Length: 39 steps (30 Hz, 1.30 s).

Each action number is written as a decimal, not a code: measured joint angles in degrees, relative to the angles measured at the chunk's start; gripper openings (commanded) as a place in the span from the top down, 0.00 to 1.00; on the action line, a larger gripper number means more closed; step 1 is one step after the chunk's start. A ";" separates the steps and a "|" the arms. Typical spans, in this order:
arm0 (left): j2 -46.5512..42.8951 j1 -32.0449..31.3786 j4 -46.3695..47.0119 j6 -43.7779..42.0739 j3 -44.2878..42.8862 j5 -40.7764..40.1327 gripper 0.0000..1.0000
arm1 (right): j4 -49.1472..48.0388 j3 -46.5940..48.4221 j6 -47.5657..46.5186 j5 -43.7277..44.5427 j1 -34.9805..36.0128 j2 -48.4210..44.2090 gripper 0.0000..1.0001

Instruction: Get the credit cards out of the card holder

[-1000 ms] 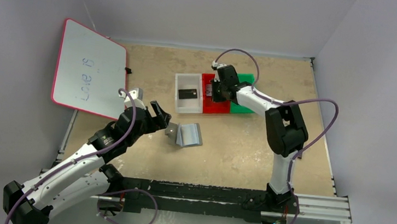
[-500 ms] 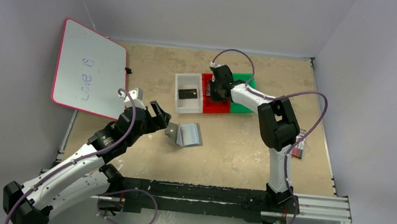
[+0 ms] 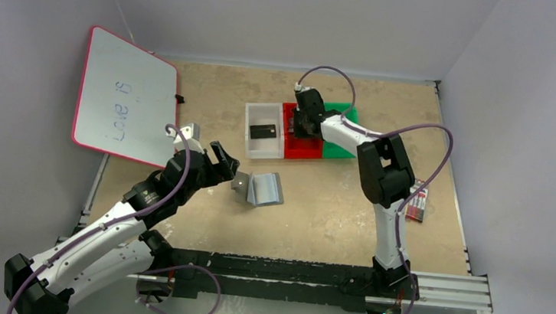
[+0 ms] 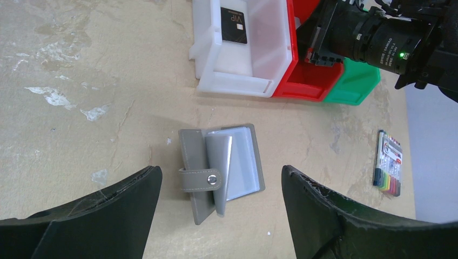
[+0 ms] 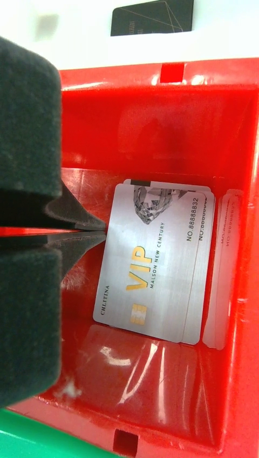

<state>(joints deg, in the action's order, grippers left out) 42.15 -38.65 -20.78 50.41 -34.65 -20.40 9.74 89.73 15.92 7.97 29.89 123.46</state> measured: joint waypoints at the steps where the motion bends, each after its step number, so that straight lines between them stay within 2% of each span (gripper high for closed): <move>1: 0.00 0.00 0.00 0.00 0.00 0.00 0.19 | 0.02 0.07 0.02 0.07 0.00 0.02 0.97; 16: 0.00 0.00 -0.22 0.00 0.00 0.00 0.19 | 0.07 2.60 0.09 1.81 0.00 1.81 0.94; 21: 0.00 0.00 -0.33 0.00 0.00 0.02 0.19 | 0.48 3.32 -0.57 2.08 0.04 1.86 0.86; 24: 0.00 0.00 -0.31 0.00 0.00 0.04 0.19 | 0.26 3.06 -0.94 1.88 0.04 1.68 0.84; 32: 1.09 0.00 -0.09 0.00 0.00 0.50 0.17 | -0.22 -1.79 -2.10 -0.66 0.04 -5.03 0.81; 34: 1.79 0.00 -0.13 0.04 0.00 0.55 0.17 | -0.70 -4.04 -2.08 -1.49 0.04 -8.46 0.77; 39: 7.61 0.00 -1.18 0.11 -0.04 1.18 0.17 | -4.22 -13.35 -1.14 -1.31 0.96 -19.98 0.55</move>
<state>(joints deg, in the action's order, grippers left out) 49.76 -38.65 -21.96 50.52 -34.70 -19.22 5.52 76.38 14.79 6.66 30.85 103.48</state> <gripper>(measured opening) 0.831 0.326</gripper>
